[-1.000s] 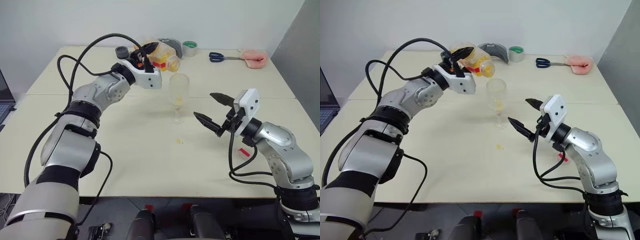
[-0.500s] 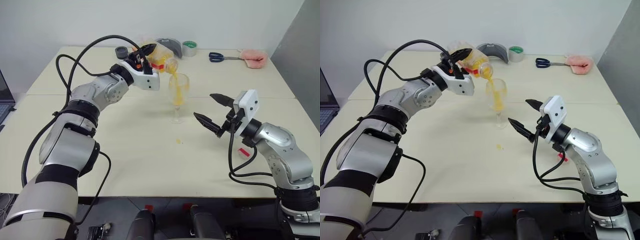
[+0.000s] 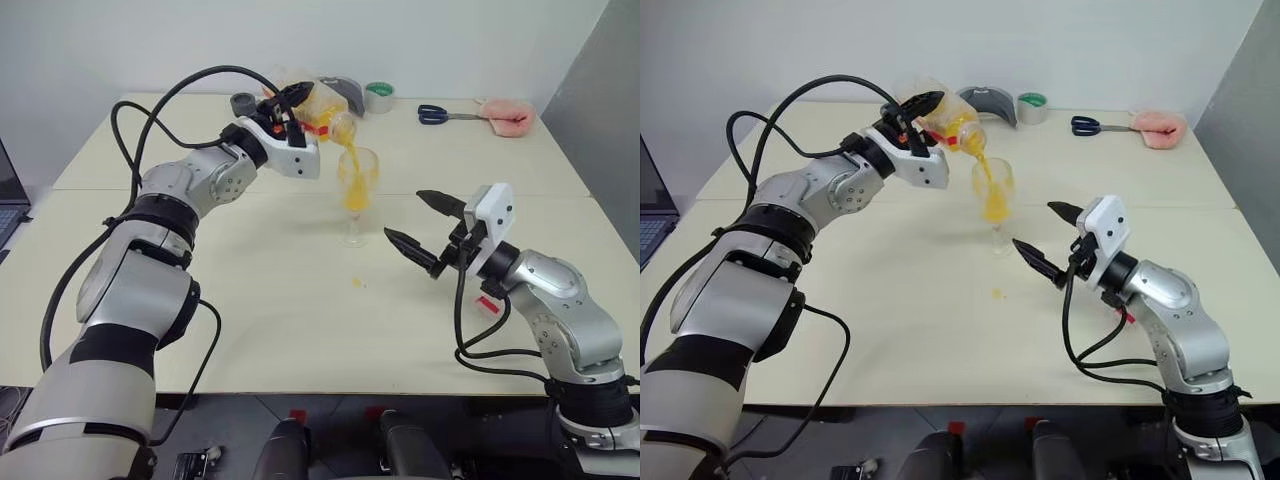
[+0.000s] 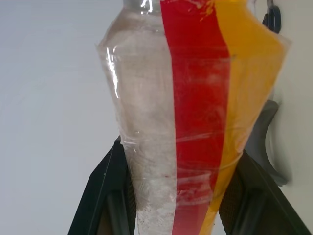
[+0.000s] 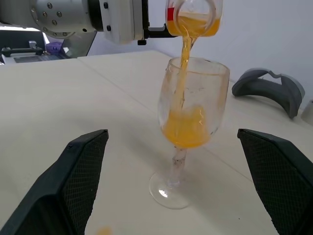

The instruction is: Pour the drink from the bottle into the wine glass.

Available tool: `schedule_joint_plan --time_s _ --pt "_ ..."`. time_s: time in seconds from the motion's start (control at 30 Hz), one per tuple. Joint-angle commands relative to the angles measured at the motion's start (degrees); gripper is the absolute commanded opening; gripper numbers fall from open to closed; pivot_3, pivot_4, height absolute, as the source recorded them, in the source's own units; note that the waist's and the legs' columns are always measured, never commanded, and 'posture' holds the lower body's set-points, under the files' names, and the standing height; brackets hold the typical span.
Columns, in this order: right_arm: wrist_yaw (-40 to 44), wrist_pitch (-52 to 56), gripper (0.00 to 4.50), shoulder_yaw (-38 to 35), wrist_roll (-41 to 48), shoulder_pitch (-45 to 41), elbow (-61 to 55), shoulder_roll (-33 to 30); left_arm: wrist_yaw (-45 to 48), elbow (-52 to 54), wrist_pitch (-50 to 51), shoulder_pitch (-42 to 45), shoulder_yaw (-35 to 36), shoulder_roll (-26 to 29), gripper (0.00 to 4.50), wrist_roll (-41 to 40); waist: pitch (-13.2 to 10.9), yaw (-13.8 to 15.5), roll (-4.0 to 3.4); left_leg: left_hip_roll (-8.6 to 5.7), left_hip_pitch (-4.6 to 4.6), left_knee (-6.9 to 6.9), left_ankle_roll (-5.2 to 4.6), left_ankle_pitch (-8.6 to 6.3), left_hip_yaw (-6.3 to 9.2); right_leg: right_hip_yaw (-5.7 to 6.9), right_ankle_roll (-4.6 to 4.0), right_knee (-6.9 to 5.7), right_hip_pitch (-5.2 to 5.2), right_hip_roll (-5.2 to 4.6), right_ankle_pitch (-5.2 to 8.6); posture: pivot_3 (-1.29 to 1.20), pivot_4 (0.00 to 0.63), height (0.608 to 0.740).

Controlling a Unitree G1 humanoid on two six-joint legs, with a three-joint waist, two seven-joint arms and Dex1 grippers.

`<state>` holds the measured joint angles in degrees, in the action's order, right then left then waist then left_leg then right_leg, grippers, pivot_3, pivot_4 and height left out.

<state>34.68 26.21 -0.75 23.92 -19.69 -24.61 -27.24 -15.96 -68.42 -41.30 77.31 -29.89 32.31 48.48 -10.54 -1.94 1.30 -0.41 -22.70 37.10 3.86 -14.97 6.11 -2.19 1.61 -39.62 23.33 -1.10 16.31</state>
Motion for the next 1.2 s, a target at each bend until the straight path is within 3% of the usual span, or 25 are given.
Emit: schedule_joint_plan --time_s 0.03,1.2 --pt "-1.09 0.47 4.5 -0.33 0.8 -0.24 -3.19 0.43 -1.89 -0.1 0.37 3.26 0.19 0.34 1.71 -0.21 0.0 0.0 0.0 0.0 0.0 0.0 0.0 0.0 0.0 0.0 0.0 0.0 0.0 0.0 0.0 0.0 0.15 0.74" --pt "-4.91 2.22 4.5 1.57 0.33 2.39 -7.14 2.62 -1.13 -1.83 1.31 4.14 0.22 -1.44 1.71 -2.04 0.01 -0.06 0.02 -0.02 0.0 0.07 0.01 0.01 -0.02 -0.02 0.0 -0.15 0.04 -0.01 0.0 0.0 0.15 0.74"
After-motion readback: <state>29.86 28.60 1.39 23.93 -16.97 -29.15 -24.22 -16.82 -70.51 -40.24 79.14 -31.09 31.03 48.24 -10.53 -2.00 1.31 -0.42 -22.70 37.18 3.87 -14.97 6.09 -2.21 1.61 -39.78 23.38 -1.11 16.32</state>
